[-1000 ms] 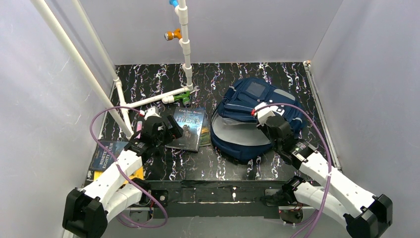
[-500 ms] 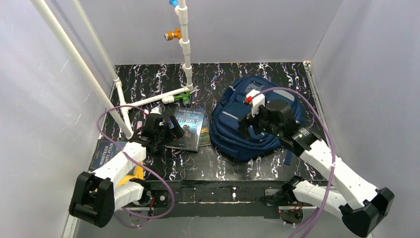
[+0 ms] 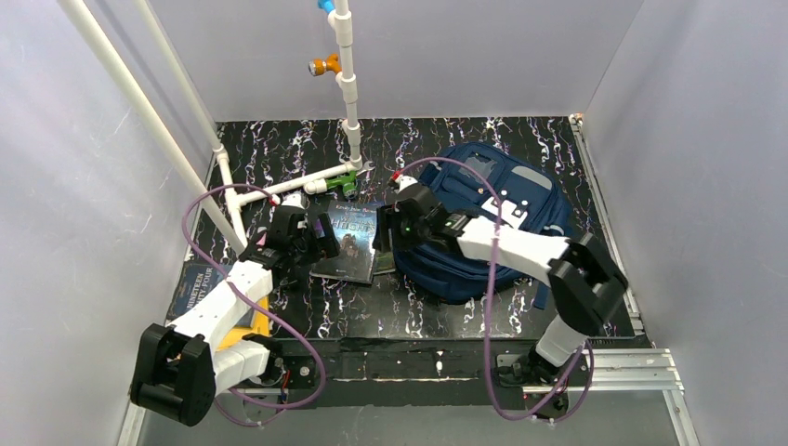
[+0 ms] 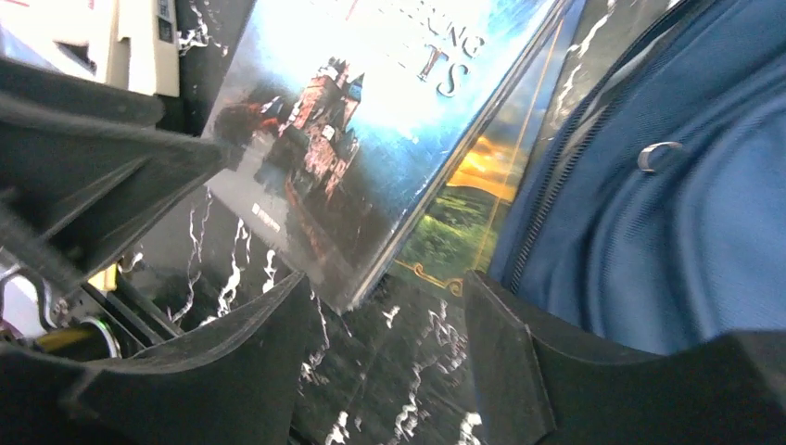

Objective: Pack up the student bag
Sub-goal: Pick up the book from the center of the board.

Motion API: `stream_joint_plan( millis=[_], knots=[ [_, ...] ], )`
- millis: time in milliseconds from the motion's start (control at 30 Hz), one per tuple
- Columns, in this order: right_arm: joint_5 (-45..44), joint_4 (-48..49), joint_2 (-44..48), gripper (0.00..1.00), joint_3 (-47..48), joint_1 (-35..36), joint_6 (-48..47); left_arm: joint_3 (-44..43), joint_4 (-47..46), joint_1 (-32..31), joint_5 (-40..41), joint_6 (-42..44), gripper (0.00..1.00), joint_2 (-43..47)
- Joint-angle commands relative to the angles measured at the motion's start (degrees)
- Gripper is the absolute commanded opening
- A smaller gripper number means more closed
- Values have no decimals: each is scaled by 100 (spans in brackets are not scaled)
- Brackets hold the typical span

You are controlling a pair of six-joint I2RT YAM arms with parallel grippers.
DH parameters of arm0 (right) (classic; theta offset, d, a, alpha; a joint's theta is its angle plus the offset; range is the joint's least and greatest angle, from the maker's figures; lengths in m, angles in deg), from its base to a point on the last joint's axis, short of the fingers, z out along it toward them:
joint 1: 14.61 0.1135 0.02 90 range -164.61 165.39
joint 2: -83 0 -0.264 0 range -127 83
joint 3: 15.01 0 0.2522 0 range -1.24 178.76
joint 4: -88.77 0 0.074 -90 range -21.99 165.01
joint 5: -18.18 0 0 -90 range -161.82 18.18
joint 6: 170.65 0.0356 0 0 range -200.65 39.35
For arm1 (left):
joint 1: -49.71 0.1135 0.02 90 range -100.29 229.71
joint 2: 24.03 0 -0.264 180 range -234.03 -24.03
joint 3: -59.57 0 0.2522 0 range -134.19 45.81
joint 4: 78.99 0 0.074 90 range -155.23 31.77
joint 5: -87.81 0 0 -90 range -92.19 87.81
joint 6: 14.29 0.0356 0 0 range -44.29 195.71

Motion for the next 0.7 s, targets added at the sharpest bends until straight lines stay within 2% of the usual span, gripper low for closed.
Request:
stream_joint_plan(
  millis=[0, 167, 233, 367, 533, 667],
  knots=[
    [27, 836, -745, 64, 380, 57, 1200, -234, 206, 148, 241, 544, 98, -29],
    [-90, 1134, -1422, 61, 505, 65, 1514, -107, -164, 428, -535, 585, 98, -476],
    [-172, 1100, -1594, 59, 552, 65, 1565, -188, -148, 462, -602, 650, 98, -622],
    [-402, 990, -1768, 48, 510, 65, 1697, -152, -336, 510, -862, 533, 98, -916],
    [-591, 793, -1832, 41, 357, 59, 1681, -274, -444, 515, -1626, 399, 98, -1399],
    [-623, 866, -1857, 36, 230, 56, 1629, -255, -443, 516, -1900, 199, 98, -1338]
  ],
)
